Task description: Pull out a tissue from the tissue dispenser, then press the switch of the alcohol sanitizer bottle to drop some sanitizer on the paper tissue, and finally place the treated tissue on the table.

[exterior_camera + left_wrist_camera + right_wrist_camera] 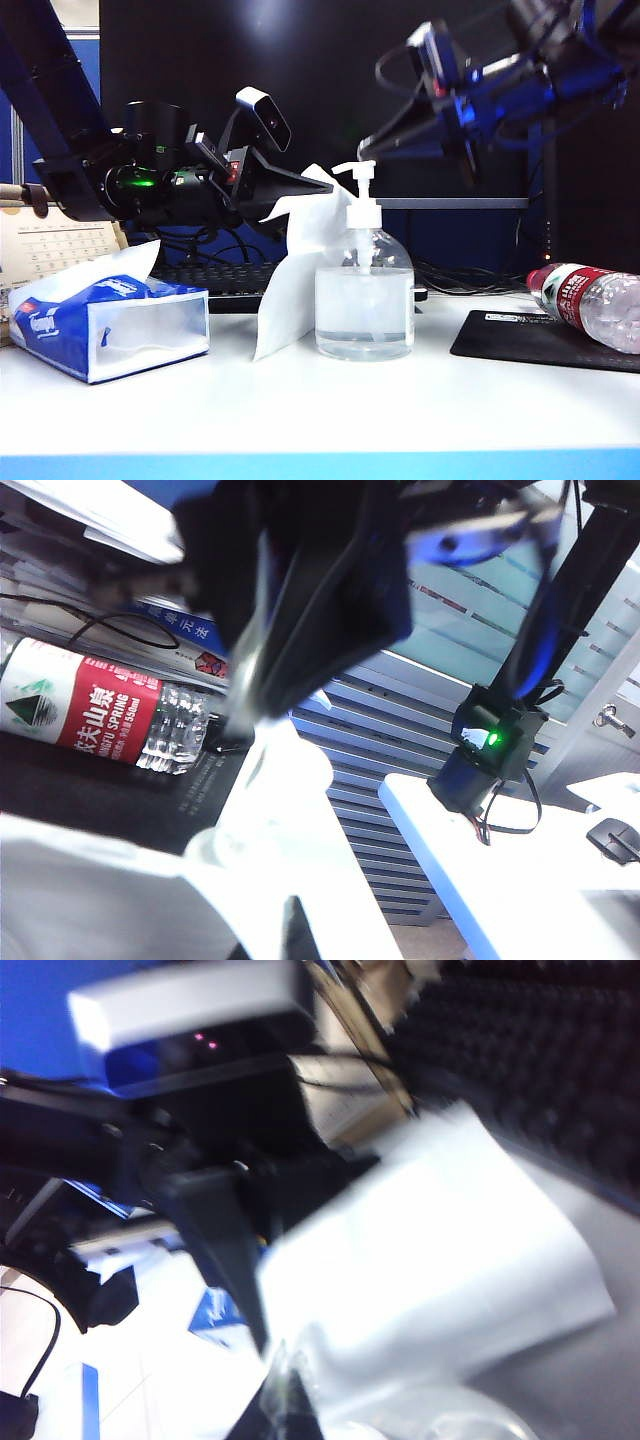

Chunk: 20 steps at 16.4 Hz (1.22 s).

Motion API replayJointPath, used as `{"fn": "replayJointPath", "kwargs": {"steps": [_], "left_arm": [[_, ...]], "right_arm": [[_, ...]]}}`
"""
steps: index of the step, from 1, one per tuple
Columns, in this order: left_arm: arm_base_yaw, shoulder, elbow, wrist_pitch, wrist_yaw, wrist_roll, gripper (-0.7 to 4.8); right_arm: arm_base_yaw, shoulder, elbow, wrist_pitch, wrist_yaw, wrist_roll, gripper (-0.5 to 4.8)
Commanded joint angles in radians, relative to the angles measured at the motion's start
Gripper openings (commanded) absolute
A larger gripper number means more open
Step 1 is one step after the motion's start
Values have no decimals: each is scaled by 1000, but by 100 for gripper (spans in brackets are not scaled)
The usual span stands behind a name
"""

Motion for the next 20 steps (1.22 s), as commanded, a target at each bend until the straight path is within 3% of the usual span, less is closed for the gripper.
{"fn": "replayJointPath", "kwargs": {"steps": [1,4,8,10,14,16,20], "left_arm": [[6,-2,6,6,0,-7,-6],[48,-5,10,9,0,-54,-6],[163,-7,10,67,0,-183,-6],[216,-9,10,156,-1,-300,-6],[283,-34,10,552,-26,-671,-6],[319,-97,9,552,-32,-692,-6],[427,-275,8,552,-135,-702,-6]], "right_arm": [[2,-36,9,16,-1,1,-5],[-3,-85,8,16,4,1,-5],[-19,-170,8,8,39,-1,-5],[-45,-209,8,-1,49,0,-5],[-124,-291,8,-87,49,-1,-5],[-169,-341,7,-132,49,-5,-5],[-248,-470,5,-196,51,-27,-5]]}}
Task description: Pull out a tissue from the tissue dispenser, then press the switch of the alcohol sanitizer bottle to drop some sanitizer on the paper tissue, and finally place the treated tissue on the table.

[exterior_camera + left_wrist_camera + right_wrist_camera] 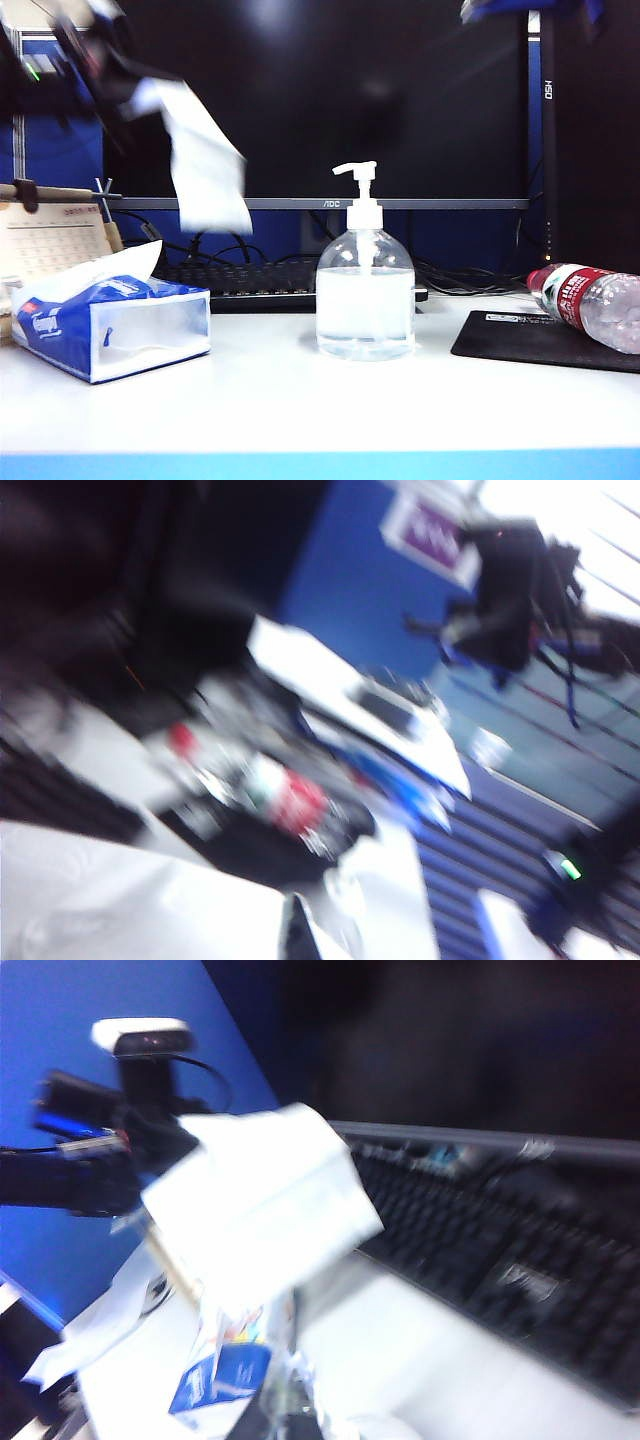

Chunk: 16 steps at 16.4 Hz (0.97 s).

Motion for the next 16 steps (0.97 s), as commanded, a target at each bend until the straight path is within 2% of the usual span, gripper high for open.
{"fn": "replayJointPath", "kwargs": {"steps": [1,3,5,8,10,12,13,14,16], "left_arm": [[88,-145,3,46,-47,-31,-6],[146,-239,-5,46,-48,-50,-6],[230,-389,-91,46,-54,-63,-6],[331,-597,-279,46,-55,-62,-6],[425,-819,-497,46,-74,-63,-6],[462,-921,-608,46,-88,-77,-6],[480,-961,-668,46,-114,-82,-6],[502,-992,-753,46,-183,-82,-6],[510,-1010,-873,46,-224,-81,-6]], "right_arm": [[-50,-92,3,-26,-3,-19,-5],[-93,-152,3,-45,-3,-19,-5],[-137,-226,3,-77,-3,-19,-5],[-180,-323,0,-139,-5,-19,-5],[-199,-429,-41,-148,-2,-22,-5],[-200,-506,-110,-151,60,-20,-5],[-202,-541,-153,-154,115,-20,-5],[-203,-588,-230,-151,224,-20,-5],[-201,-636,-345,-145,282,-15,-5]]}}
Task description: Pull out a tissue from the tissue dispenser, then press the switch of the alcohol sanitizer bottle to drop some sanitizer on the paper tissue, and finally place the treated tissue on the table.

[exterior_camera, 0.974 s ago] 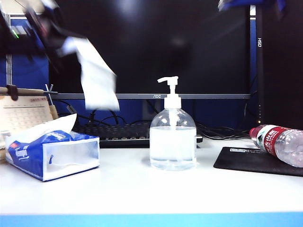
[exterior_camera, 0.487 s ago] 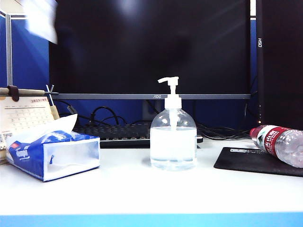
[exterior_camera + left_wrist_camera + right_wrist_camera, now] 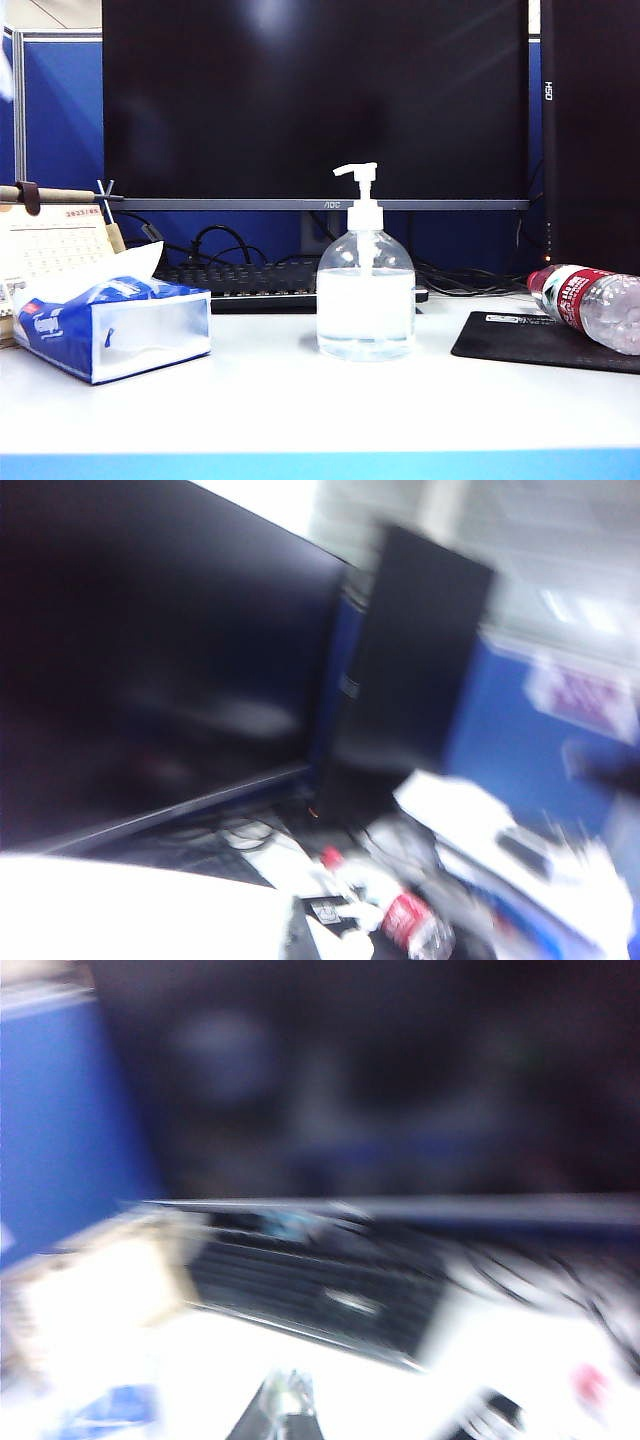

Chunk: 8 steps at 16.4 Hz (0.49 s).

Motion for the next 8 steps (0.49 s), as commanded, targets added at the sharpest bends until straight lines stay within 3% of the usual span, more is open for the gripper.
{"fn": "replayJointPath", "kwargs": {"steps": [1,3,6,8], "left_arm": [[4,-10,-166,39,-59,2,-6],[4,-11,-358,39,-71,45,-6],[-6,-12,-515,39,-74,104,-6],[-32,-15,-518,24,-59,123,-6]], "right_arm": [[1,-50,-150,10,103,3,-5],[28,-58,-285,108,108,10,-5],[77,-57,-358,140,93,4,-5],[81,-57,-395,142,92,2,-5]]}}
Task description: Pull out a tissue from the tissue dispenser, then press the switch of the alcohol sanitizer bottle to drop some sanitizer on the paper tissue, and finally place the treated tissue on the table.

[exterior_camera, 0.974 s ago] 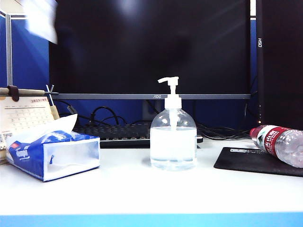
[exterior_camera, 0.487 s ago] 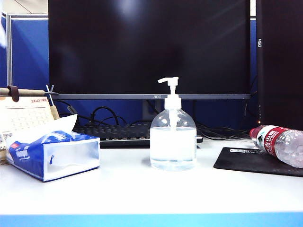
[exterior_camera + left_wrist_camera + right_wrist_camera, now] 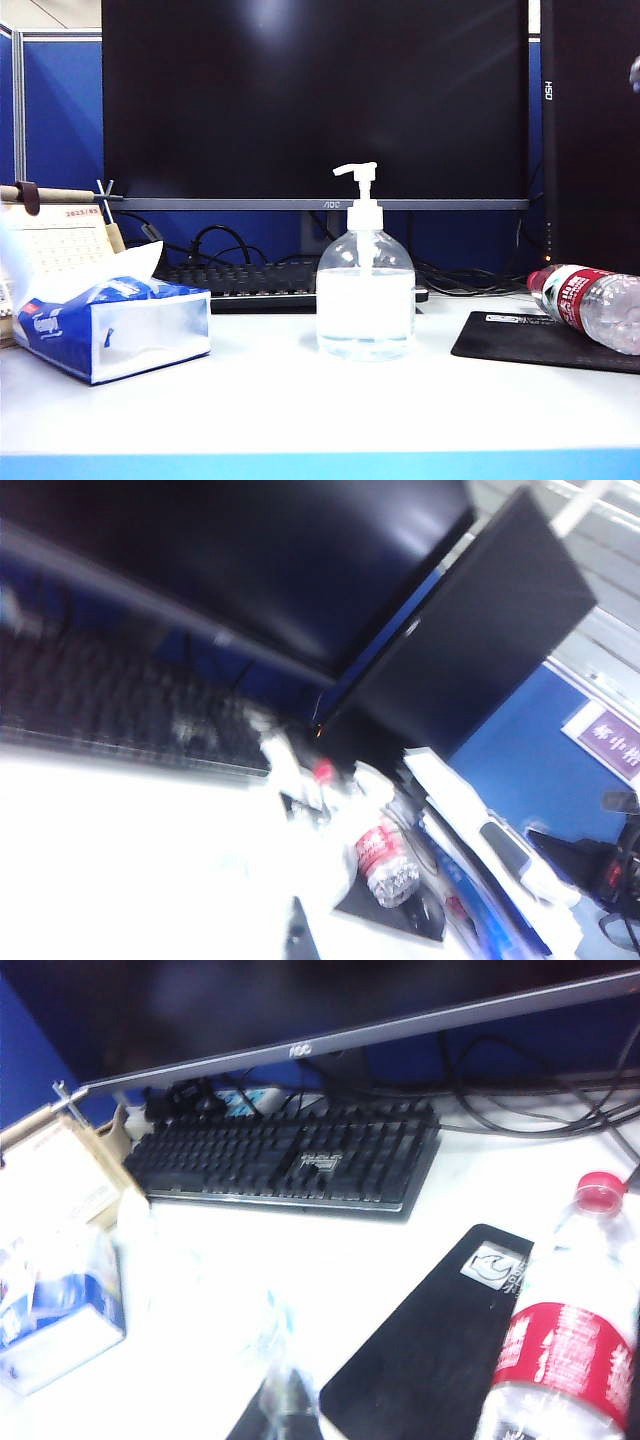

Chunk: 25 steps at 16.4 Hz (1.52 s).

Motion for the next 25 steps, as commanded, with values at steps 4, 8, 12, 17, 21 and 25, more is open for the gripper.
{"fn": "replayJointPath", "kwargs": {"steps": [4,8,12,17,21,25], "left_arm": [[-171,-7,3,-98,-126,168,-6],[-152,-40,2,39,-172,39,-6],[-57,-425,2,38,-151,-219,-6],[93,-613,3,-65,-131,-311,-6],[-192,-615,3,-97,101,-312,-6],[-232,-643,3,-829,17,322,-6]], "right_arm": [[2,-1,-142,129,-2,115,-5],[2,0,-167,274,139,197,-5],[2,0,-167,299,227,197,-5],[5,0,-167,278,293,207,-5],[254,-129,-198,140,213,215,-5],[436,-222,-297,172,249,205,-5]]}}
